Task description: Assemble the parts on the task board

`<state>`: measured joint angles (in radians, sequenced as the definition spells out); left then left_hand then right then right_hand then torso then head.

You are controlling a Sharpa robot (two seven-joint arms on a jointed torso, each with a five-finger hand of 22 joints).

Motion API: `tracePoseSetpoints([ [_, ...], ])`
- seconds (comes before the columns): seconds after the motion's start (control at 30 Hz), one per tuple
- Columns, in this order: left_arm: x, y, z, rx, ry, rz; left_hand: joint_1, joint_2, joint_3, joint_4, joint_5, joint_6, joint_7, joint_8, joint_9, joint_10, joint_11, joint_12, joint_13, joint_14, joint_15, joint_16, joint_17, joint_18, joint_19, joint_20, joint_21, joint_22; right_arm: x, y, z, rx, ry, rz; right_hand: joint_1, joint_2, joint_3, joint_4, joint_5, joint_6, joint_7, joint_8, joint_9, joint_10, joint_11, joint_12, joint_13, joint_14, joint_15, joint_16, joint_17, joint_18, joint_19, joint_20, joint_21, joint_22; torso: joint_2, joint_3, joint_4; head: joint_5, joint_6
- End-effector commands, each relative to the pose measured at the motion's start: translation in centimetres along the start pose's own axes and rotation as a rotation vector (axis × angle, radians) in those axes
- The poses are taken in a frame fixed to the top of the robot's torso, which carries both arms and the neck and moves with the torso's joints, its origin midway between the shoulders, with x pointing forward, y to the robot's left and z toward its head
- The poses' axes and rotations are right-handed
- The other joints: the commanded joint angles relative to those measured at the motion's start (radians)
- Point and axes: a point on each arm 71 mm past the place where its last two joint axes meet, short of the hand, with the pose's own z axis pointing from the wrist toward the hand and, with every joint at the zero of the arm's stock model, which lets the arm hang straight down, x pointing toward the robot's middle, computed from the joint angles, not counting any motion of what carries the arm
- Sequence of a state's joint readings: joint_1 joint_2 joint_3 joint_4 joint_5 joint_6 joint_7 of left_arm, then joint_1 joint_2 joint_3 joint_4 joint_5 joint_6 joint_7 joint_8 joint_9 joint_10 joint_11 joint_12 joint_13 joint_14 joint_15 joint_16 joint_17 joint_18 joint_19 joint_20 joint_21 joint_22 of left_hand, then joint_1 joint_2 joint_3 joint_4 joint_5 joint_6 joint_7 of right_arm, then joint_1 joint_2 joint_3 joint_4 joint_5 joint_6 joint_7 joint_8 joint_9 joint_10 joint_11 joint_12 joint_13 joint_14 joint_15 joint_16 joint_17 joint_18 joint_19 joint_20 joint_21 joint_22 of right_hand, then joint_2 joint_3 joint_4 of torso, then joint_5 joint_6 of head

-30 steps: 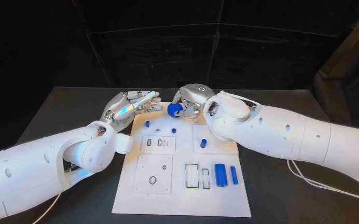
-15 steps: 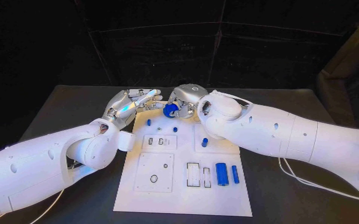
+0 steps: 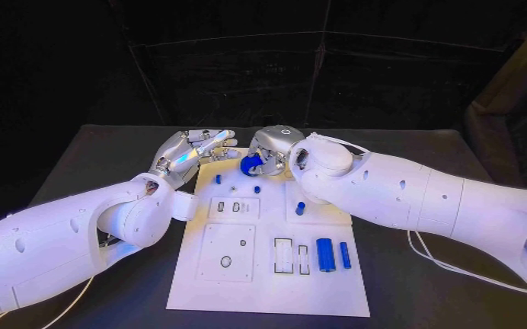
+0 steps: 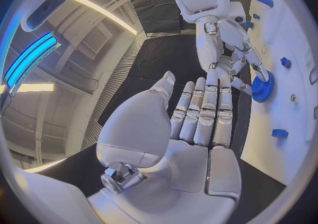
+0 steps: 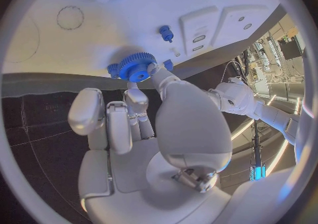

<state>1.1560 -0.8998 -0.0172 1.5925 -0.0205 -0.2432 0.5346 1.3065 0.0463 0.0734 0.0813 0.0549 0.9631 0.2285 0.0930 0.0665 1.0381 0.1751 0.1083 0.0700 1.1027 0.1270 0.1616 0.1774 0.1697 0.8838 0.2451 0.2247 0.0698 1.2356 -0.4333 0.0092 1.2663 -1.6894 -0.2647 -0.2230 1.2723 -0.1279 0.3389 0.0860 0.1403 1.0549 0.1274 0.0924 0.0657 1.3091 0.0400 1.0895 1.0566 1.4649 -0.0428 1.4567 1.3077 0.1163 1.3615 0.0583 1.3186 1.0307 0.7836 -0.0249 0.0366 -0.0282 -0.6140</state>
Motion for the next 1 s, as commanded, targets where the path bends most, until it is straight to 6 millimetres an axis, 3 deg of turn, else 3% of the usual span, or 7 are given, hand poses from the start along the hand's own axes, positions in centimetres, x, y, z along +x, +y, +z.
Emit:
tracePoseSetpoints([
  [0.03, 0.1, -0.2, 0.0, 0.016, 0.014, -0.002, 0.000, 0.012, 0.000, -0.004, -0.001, 0.003, 0.002, -0.005, 0.000, 0.004, 0.000, -0.007, 0.000, 0.005, 0.003, -0.007, 0.001, 0.016, 0.005, 0.002, -0.006, -0.001, 0.0, -0.1, 0.1, 0.003, 0.003, -0.017, -0.010, -0.005, -0.006, 0.002, 0.006, -0.025, 0.004, -0.011, -0.002, -0.020, 0.001, -0.023, -0.020, 0.062, 0.007, 0.005, 0.033, -0.016, 0.000, 0.009, 0.003, -0.001, 0.000, -0.0006, -0.0001, 0.000, -0.001],
  [0.13, 0.1, -0.2, 0.1, 0.015, 0.014, -0.002, 0.000, 0.012, 0.000, -0.004, -0.001, 0.003, 0.002, -0.005, 0.000, 0.004, 0.000, -0.007, 0.000, 0.005, 0.003, -0.007, 0.001, 0.016, 0.005, 0.002, -0.006, -0.001, 0.1, -0.2, 0.2, 0.005, 0.006, -0.020, -0.027, -0.018, -0.022, 0.007, 0.008, -0.054, 0.010, -0.028, -0.003, -0.038, 0.007, -0.049, -0.044, 0.062, 0.012, 0.007, 0.038, -0.016, -0.003, 0.014, 0.001, -0.005, 0.000, -0.0008, 0.0006, -0.001, -0.002],
  [0.3, 0.1, -0.2, 0.1, 0.013, 0.013, -0.002, 0.000, 0.012, 0.000, -0.004, -0.001, 0.003, 0.002, -0.005, 0.000, 0.004, 0.000, -0.007, 0.000, 0.005, 0.003, -0.007, 0.001, 0.016, 0.005, 0.002, -0.006, -0.001, 0.3, 0.0, 0.3, -0.006, 0.024, -0.024, -0.077, -0.041, -0.092, 0.038, 0.020, -0.077, 0.014, -0.029, 0.000, -0.049, 0.014, -0.065, -0.058, 0.062, 0.018, 0.007, 0.043, -0.015, -0.006, 0.020, -0.001, -0.009, 0.000, -0.0005, 0.0007, 0.001, -0.003],
  [0.47, 0.0, -0.1, 0.0, 0.009, 0.012, -0.001, 0.000, 0.012, 0.000, -0.004, -0.001, 0.003, 0.002, -0.005, 0.000, 0.004, 0.000, -0.007, 0.000, 0.005, 0.003, -0.007, 0.001, 0.016, 0.005, 0.002, -0.006, -0.001, 0.4, 0.2, 0.3, -0.013, 0.036, -0.026, -0.083, -0.023, -0.193, 0.075, 0.045, -0.080, 0.016, -0.026, 0.002, -0.051, 0.016, -0.061, -0.052, 0.062, 0.021, 0.008, 0.048, -0.014, -0.007, 0.024, 0.001, -0.006, 0.000, -0.0005, 0.0003, 0.002, -0.004],
  [0.9, -0.1, -0.1, 0.0, 0.001, 0.011, 0.000, -0.001, 0.012, 0.000, -0.005, -0.001, 0.003, 0.002, -0.005, 0.000, 0.005, 0.000, -0.007, 0.000, 0.006, 0.003, -0.007, 0.001, 0.016, 0.006, 0.002, -0.007, -0.002, 0.4, -0.5, -0.1, -0.002, 0.031, -0.021, -0.078, -0.003, -0.227, 0.093, 0.061, -0.071, 0.013, -0.024, 0.003, -0.044, 0.014, -0.048, -0.038, 0.063, 0.020, 0.010, 0.053, -0.016, -0.004, 0.024, 0.006, 0.003, 0.000, 0.0008, -0.0009, 0.003, -0.002],
  [1.0, -0.2, -0.1, 0.0, 0.001, 0.009, 0.001, -0.001, 0.012, 0.000, -0.005, -0.001, 0.003, 0.002, -0.005, 0.000, 0.005, 0.000, -0.007, 0.000, 0.006, 0.003, -0.007, 0.001, 0.016, 0.006, 0.002, -0.007, -0.002, -0.3, -1.1, -0.8, -0.007, -0.044, 0.007, -0.063, 0.007, -0.234, 0.093, 0.097, -0.069, 0.012, -0.025, 0.003, -0.026, 0.012, -0.018, -0.009, 0.065, 0.018, 0.013, 0.060, -0.017, 0.001, 0.022, 0.011, 0.011, 0.000, 0.0011, -0.0012, 0.002, 0.000],
])
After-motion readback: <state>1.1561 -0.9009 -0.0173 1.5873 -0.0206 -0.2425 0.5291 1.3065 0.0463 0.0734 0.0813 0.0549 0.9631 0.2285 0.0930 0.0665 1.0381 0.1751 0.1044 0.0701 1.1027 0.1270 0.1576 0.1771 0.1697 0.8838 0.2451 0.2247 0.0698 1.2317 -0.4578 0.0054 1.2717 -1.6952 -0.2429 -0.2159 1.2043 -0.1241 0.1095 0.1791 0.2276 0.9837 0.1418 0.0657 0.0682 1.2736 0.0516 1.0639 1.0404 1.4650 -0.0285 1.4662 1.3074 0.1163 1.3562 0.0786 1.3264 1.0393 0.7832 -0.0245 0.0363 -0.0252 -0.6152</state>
